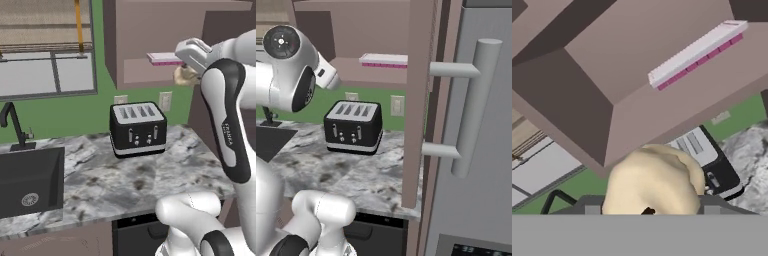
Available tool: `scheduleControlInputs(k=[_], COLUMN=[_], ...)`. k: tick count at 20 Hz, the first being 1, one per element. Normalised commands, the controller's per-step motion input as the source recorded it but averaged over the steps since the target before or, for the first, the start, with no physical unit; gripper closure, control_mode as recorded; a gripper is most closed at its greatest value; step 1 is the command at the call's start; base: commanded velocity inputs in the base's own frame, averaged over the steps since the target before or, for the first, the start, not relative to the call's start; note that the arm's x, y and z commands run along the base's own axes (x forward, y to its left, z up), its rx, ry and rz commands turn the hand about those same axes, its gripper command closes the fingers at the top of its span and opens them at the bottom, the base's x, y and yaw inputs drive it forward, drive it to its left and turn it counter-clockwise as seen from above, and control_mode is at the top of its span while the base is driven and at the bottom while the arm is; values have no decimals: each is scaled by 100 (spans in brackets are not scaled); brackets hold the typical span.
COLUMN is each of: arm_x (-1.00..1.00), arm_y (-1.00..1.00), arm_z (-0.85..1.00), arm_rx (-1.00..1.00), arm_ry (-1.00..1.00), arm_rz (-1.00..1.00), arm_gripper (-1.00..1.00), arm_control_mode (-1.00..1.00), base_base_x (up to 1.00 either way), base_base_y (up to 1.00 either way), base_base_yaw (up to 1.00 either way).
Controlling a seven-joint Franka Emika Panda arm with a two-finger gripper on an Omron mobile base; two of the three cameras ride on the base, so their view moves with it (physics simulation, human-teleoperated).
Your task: Pick the candle and candle from the dining table and place them in the open cabinet. Close the cabinet after placing the objects.
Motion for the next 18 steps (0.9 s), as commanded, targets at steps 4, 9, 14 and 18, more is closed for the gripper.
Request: scheduleControlInputs(k=[4,9,14,18], arm_x=[38,35,39,35], arm_y=[0,0,4,9], arm_z=[0,-6,-7,-11], arm_rx=[0,0,0,0], arm_ry=[0,0,0,1], arm_rz=[2,1,1,1], arm_gripper=[100,100,100,100], arm_control_mode=[-100,-100,-100,-100], base_base_x=[0,0,0,0], base_base_y=[0,0,0,0], base_base_yaw=[0,0,0,0])
